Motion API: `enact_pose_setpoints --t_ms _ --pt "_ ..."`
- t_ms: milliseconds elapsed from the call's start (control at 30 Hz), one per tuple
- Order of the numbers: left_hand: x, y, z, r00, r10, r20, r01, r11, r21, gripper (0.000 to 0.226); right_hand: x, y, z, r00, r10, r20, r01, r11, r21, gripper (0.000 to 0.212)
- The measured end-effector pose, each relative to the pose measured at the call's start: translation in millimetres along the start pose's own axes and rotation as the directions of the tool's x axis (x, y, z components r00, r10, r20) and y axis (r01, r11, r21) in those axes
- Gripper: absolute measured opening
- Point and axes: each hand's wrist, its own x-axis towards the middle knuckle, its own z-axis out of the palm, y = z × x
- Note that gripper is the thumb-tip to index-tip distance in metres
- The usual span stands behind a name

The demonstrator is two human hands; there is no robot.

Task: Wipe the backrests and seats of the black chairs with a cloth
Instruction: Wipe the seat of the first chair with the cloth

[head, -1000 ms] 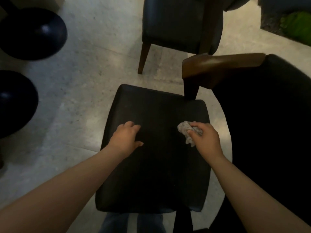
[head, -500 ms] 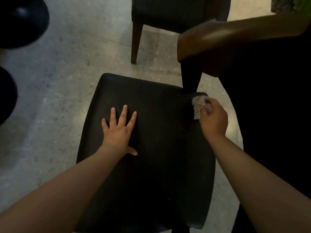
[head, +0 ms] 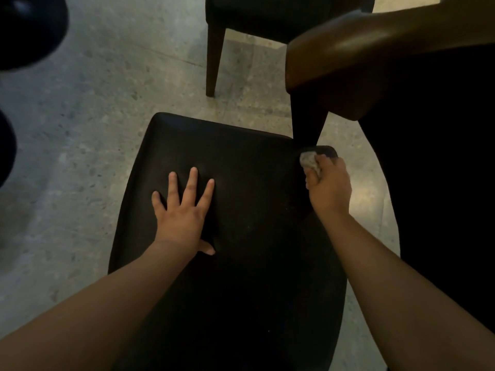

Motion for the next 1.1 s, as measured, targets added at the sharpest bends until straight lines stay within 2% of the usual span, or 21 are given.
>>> enact_pose_setpoints --t_ms 100,133,267,300,400,467,667,833,867,1000,1100 --pt "-0.1 0.9 -1.2 1.0 -0.005 0.009 0.005 1.0 0.004 0.143 -24.6 4.1 -9.5 0.995 -0.033 0.099 0.028 0.998 0.058 0.039" --pt "0.0 0.7 -1.4 1.0 -0.006 0.011 0.006 1.0 0.005 0.143 -29.7 5.5 -12.0 0.996 -0.035 0.087 0.03 0.998 0.057 0.039" --pt "0.5 -0.2 0.2 1.0 -0.007 0.011 0.007 1.0 0.008 0.143 -7.0 12.6 -13.4 0.988 0.071 -0.138 -0.07 0.997 0.013 0.038" --pt "0.8 0.0 0.7 1.0 -0.008 0.008 0.008 1.0 0.01 0.143 5.6 13.1 -11.6 0.986 0.111 -0.121 -0.113 0.994 -0.004 0.039" --pt "1.1 0.1 1.9 1.0 -0.009 0.012 0.009 1.0 0.011 0.143 35.1 14.5 3.2 0.977 0.201 0.065 -0.195 0.977 -0.085 0.047" --pt "1.9 -0.3 2.8 1.0 -0.014 0.013 0.014 1.0 0.011 0.143 40.3 19.5 15.1 0.983 0.159 0.094 -0.153 0.986 -0.074 0.048" --pt "2.5 0.1 3.1 1.0 -0.013 0.016 0.013 1.0 0.015 0.144 16.0 35.3 25.4 1.0 -0.009 -0.019 0.01 0.999 0.048 0.039" --pt "0.7 0.3 0.8 1.0 -0.012 0.025 0.012 1.0 0.011 0.144 -35.8 13.6 5.8 0.967 -0.225 0.121 0.209 0.968 0.137 0.041" --pt "0.6 0.6 0.8 1.0 -0.012 0.022 0.012 1.0 0.012 0.144 -35.3 12.9 -1.7 0.96 -0.255 0.115 0.235 0.959 0.16 0.041" --pt "1.2 0.5 1.2 1.0 -0.016 0.023 0.016 1.0 0.017 0.144 16.5 31.9 -4.0 0.987 -0.161 -0.024 0.163 0.982 0.098 0.048" --pt "2.7 -0.1 2.0 0.999 -0.015 0.03 0.014 1.0 0.013 0.144 49.9 27.8 13.9 0.995 -0.033 0.097 0.021 0.993 0.114 0.05"
